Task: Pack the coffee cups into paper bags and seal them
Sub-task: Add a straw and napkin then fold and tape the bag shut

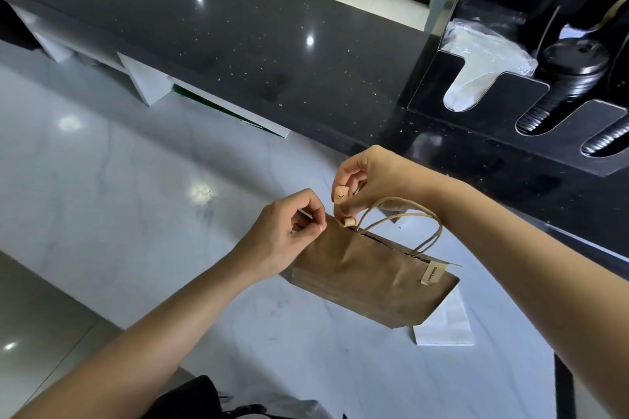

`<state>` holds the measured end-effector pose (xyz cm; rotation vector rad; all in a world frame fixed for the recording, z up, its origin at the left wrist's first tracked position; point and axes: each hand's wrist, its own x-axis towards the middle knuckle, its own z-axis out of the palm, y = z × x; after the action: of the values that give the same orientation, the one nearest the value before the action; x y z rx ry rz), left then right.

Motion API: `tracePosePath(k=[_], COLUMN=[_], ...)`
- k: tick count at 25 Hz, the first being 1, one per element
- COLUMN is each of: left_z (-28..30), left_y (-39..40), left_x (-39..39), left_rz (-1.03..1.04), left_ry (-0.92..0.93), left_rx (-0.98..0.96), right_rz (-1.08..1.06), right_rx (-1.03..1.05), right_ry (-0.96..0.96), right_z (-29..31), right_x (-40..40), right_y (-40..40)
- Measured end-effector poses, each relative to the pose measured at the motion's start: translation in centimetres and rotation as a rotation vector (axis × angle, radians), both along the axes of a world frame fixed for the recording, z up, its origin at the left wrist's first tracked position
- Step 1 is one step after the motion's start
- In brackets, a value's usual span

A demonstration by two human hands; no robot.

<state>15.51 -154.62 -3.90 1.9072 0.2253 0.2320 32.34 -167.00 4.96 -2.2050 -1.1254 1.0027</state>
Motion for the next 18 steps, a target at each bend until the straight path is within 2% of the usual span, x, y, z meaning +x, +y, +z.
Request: tracePosePath(k=[7, 14, 18], left_z=[-0.03, -0.02, 0.06], left_y=[0.01, 0.11, 0.08], left_x=[0.09, 0.11, 0.10], left_rz=[0.014, 0.032, 0.022], left_ry=[0.008, 0.021, 0.016], left_rx=[-0.037, -0.041, -0.034], right_rz=[-0.047, -0.074, -0.045], right_rx=[-0.057, -0.029, -0.083], right_ry=[0.017, 0.073, 0.025], right_z=[-0.67, -0.42, -0.65], right_x=[-0.19, -0.38, -0.64], right_y=[0.16, 0.27, 0.61])
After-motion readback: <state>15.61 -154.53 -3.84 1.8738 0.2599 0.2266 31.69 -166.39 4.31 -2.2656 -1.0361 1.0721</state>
